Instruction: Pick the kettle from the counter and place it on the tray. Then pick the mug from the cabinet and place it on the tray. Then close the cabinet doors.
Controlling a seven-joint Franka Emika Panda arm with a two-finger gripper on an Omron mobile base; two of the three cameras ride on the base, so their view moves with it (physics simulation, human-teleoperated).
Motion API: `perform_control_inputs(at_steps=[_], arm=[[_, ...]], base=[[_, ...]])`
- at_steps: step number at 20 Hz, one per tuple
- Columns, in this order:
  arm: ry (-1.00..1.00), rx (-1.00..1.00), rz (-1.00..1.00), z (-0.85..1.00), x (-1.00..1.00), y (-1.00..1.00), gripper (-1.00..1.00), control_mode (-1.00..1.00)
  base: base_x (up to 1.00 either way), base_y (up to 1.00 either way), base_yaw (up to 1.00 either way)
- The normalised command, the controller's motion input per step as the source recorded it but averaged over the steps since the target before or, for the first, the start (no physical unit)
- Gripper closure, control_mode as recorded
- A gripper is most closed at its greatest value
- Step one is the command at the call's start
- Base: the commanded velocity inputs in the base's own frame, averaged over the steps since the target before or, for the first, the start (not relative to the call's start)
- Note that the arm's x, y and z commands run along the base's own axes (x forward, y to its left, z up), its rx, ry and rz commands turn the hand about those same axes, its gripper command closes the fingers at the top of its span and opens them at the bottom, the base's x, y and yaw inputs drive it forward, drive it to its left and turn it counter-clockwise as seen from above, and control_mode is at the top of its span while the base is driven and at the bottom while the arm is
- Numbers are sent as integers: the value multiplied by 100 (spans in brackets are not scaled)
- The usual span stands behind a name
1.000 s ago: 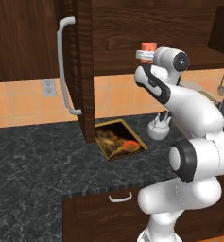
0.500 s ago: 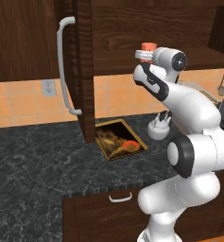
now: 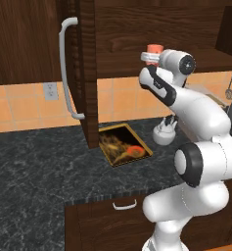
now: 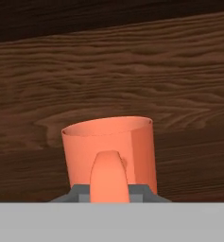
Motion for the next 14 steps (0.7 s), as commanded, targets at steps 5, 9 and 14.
perform_control_inputs(at_steps=[5,9,14], arm=[[0,6,0,-4,-46,5,100,-100],[0,11,0,-9,-67,12,100,-100],[0,5,-7,-3,-69,54,100,-100]], base=[[0,0,0],[0,0,0],[0,0,0]])
